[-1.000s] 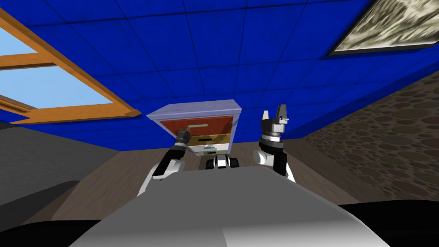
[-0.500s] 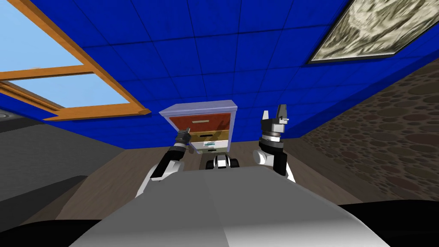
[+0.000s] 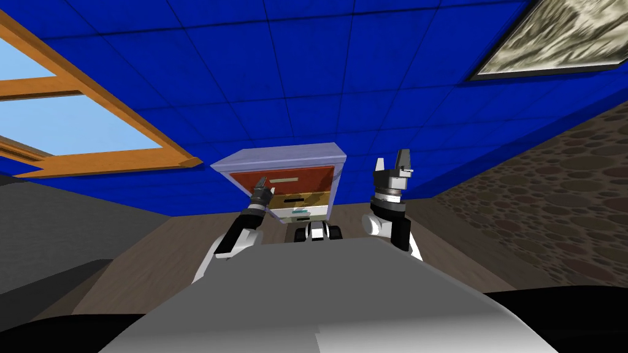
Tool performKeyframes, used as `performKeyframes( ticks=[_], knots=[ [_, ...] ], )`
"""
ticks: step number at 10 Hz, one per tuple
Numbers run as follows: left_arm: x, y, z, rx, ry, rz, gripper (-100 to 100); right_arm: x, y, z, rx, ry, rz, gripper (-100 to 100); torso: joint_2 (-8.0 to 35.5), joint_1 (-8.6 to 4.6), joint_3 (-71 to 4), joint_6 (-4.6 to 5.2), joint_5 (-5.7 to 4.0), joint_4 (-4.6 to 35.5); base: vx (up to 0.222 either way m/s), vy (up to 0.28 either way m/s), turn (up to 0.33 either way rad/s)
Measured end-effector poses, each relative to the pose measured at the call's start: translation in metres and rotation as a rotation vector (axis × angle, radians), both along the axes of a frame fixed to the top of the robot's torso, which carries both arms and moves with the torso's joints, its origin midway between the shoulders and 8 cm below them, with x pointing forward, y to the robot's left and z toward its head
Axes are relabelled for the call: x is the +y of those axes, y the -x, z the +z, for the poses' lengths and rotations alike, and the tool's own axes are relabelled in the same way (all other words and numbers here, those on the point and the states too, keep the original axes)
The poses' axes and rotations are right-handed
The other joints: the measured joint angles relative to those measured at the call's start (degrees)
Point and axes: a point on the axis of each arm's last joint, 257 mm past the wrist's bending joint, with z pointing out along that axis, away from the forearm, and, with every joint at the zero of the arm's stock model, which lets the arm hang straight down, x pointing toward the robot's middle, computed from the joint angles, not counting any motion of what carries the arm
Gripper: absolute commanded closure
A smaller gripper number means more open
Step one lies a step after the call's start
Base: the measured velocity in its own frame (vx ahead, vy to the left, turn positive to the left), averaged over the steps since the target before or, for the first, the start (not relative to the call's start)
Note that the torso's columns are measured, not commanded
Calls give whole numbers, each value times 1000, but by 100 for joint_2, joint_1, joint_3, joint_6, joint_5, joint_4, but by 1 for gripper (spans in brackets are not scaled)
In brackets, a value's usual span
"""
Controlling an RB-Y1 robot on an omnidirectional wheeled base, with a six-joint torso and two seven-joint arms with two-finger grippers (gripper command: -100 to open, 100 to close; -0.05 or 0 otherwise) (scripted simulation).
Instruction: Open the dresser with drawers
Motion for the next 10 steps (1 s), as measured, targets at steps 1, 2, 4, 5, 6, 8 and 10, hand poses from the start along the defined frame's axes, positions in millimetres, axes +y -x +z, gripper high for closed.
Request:
performKeyframes(
  ticks=[1,2,4,5,6,8,10],
  knots=[
    [0,0,0,1,0,0,100,0,0,0,0,0,0,0,0,3,-4,0,1,-3,11,0,1],
    [0,0,0,1,0,0,100,0,0,0,0,0,0,0,0,5,-3,0,2,-2,-109,-3,41],
    [-2,4,2,1,0,-5,100,0,0,0,0,0,0,0,21,14,11,0,4,5,-171,19,27],
    [-3,6,3,1,0,-8,100,0,0,0,0,0,0,0,2,7,-1,0,3,-1,-209,-35,27],
    [-4,8,4,1,0,-11,100,0,0,0,0,0,0,0,-9,-10,-9,0,-2,-5,-102,-22,7],
    [-3,6,2,4,0,-8,-100,0,0,0,0,0,0,0,-103,-4,-65,1,0,-31,117,-47,-31],
    [-1,4,-2,9,0,-3,-100,0,0,0,0,0,0,0,-66,16,-45,0,5,-22,179,-24,-24]
  ],
)
